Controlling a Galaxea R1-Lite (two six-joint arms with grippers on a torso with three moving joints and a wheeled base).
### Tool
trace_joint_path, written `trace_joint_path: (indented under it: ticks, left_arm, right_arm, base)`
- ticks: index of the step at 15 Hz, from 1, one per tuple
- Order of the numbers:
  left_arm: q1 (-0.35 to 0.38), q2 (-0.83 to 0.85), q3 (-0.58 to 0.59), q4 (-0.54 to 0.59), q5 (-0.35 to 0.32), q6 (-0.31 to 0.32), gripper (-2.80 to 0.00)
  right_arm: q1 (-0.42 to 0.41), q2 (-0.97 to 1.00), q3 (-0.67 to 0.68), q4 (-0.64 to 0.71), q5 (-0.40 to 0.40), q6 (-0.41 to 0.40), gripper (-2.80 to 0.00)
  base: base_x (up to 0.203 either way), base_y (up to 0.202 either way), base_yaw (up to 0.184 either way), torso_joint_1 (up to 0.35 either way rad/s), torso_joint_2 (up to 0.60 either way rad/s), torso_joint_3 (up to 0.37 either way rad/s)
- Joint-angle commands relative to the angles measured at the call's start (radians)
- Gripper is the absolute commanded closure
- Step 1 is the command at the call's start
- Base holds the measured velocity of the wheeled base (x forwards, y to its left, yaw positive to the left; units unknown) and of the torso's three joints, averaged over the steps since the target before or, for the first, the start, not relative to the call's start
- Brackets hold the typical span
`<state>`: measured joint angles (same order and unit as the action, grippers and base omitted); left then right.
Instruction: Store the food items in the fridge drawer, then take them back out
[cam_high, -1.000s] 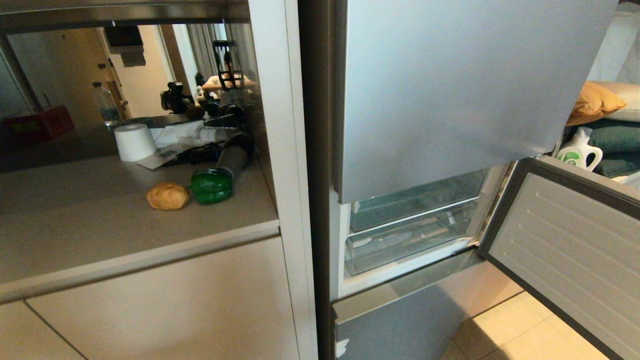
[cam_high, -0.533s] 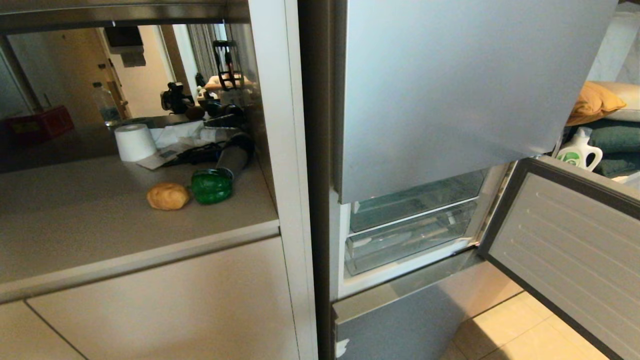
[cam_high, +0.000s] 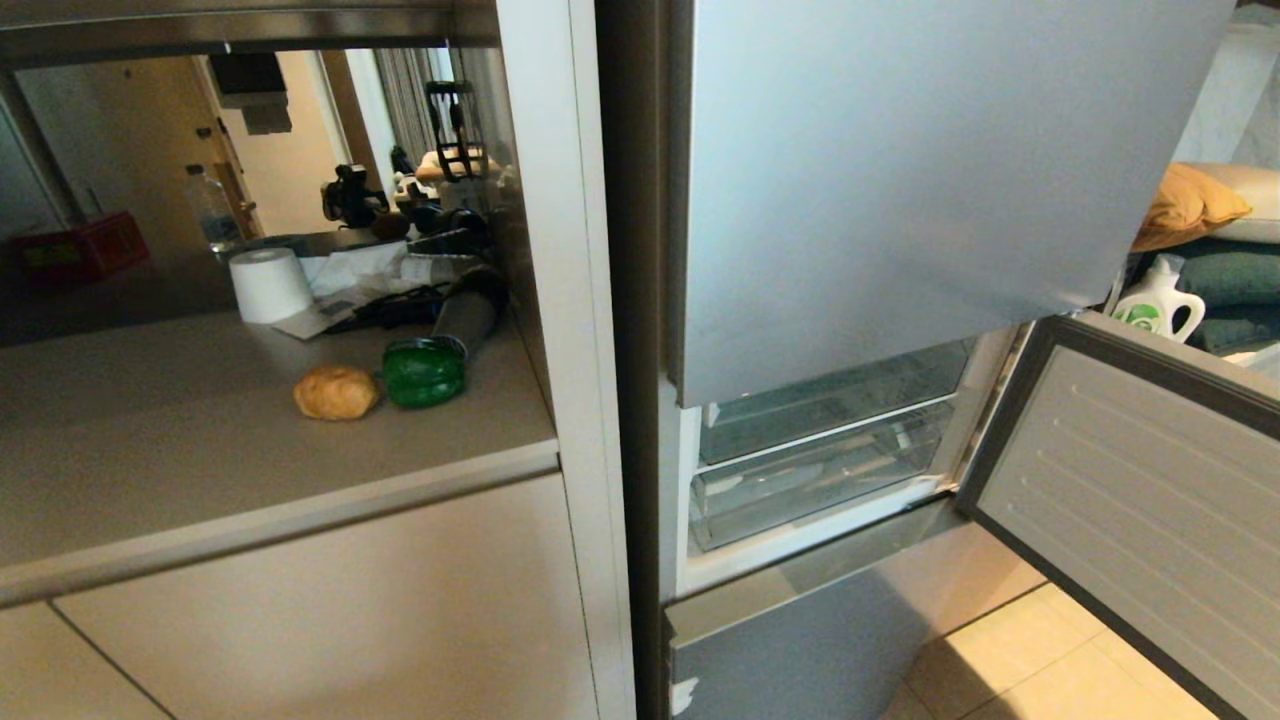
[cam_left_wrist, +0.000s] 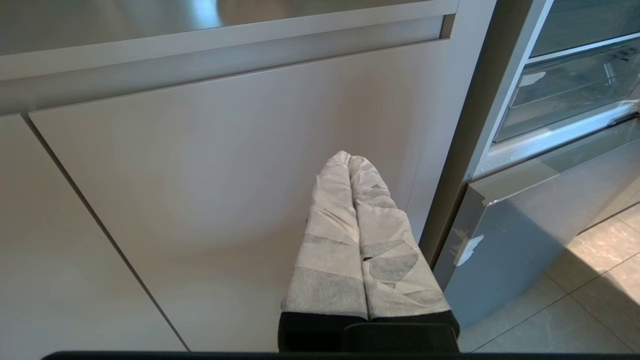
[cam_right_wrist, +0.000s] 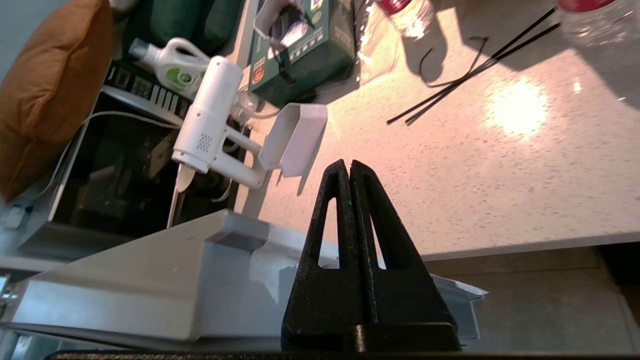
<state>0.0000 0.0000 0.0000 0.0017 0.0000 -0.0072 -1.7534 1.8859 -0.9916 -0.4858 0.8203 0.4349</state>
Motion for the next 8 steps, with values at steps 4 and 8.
trace_joint_path:
  ticks: [4,8]
  left_arm:
    - [0.000,0.000,0.000,0.000,0.000,0.000,0.00]
    - [0.000,0.000,0.000,0.000,0.000,0.000,0.00]
  right_arm:
    - [0.011,0.100,-0.071,-0.003,0.109,0.002,0.00]
    - [0.022,0.034,-0.139,-0.002,0.146,0.020,0.00]
  base:
    - [0.000,0.000,0.000,0.000,0.00,0.000]
    - [0.000,0.000,0.000,0.000,0.00,0.000]
